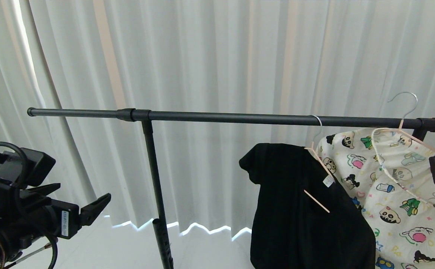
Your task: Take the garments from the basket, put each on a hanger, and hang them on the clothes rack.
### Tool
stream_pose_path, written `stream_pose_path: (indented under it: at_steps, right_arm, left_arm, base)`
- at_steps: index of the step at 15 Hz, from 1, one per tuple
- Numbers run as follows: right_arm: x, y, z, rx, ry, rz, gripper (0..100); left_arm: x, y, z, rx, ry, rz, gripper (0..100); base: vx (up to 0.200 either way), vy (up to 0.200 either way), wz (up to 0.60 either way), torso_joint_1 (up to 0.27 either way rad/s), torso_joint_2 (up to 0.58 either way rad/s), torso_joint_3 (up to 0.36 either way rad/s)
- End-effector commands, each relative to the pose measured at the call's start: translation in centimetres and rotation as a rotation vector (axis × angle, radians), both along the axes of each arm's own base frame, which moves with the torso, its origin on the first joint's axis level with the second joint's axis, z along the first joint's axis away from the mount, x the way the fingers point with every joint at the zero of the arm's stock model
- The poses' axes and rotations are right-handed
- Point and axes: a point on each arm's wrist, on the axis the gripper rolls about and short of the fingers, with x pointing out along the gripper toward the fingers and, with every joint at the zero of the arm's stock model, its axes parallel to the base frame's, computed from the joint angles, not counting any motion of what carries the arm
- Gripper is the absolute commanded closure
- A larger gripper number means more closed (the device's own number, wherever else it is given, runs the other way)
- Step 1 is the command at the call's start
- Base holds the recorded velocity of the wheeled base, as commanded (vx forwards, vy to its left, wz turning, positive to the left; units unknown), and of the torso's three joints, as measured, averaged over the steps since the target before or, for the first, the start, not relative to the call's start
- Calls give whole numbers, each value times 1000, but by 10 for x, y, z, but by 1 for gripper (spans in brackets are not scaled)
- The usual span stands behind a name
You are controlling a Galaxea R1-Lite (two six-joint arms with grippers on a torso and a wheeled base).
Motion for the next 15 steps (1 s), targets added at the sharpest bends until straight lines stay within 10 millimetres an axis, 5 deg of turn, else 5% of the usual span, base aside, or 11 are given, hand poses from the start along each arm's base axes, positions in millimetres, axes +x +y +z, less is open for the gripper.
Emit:
stream_pose_path:
  at_steps: [1,15]
  right_arm:
    - [5,5,-6,-1,28,21,100]
    - [24,21,-31,-3,115,69,100]
  left_arm:
    - [0,0,0,0,1,1,0]
    - [-2,-4,-1,2,0,-26,0]
  base:
    - [0,0,0,0,0,0]
    - [0,0,0,0,0,0]
